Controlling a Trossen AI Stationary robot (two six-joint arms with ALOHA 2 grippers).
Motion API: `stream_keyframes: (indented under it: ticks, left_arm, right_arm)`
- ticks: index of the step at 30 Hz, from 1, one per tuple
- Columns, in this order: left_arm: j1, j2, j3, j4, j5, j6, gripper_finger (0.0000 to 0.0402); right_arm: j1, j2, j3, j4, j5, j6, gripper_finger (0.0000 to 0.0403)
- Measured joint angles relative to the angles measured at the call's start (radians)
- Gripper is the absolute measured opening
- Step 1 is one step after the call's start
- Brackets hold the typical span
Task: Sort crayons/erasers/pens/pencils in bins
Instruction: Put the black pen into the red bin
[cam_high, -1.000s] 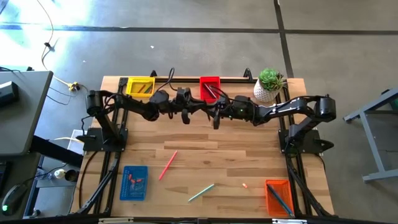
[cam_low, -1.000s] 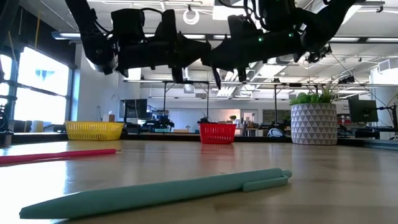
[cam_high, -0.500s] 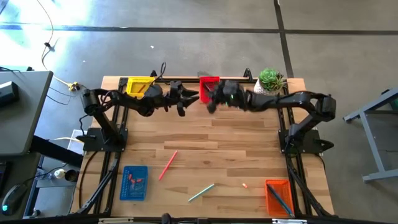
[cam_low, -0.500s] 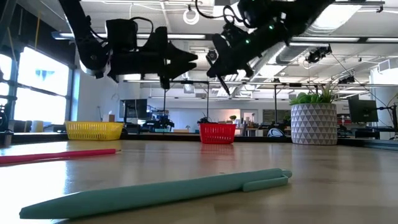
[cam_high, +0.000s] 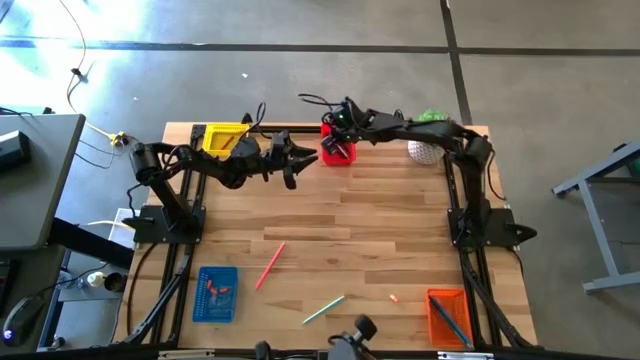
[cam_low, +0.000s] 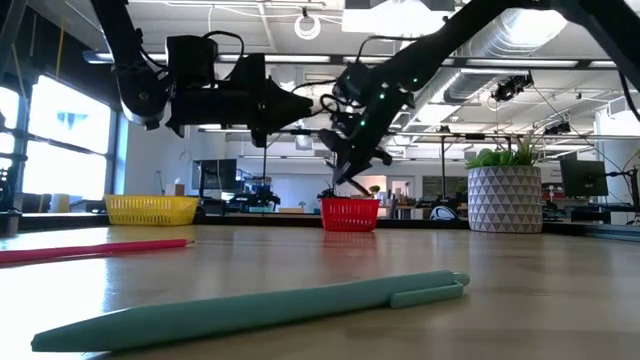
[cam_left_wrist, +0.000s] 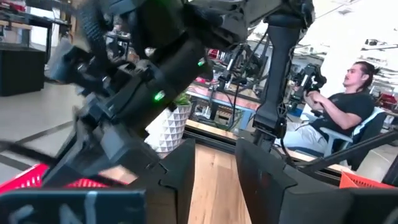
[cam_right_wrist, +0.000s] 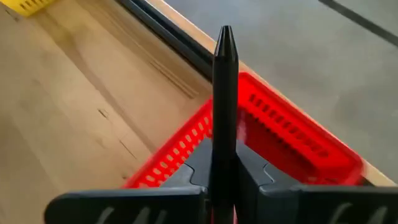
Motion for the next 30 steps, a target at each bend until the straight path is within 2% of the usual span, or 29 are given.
stream_keyframes:
  ticks: [4, 24, 30]
  left_arm:
    - [-0.003, 0.000, 0.000, 0.000, -0.015, 0.006, 0.0091]
    - [-0.003, 0.000, 0.000, -0.006, -0.014, 0.036, 0.0042]
    - [-0.003, 0.000, 0.000, -0.006, -0.014, 0.034, 0.0040]
  right_arm:
    - [-0.008, 0.033, 0.025, -0.010, -0.024, 0.028, 0.0016]
    - [-0.033, 0.033, -0.059, 0.055, -0.023, 0.065, 0.0017]
    - [-0.032, 0.033, -0.059, 0.054, -0.023, 0.075, 0.0044]
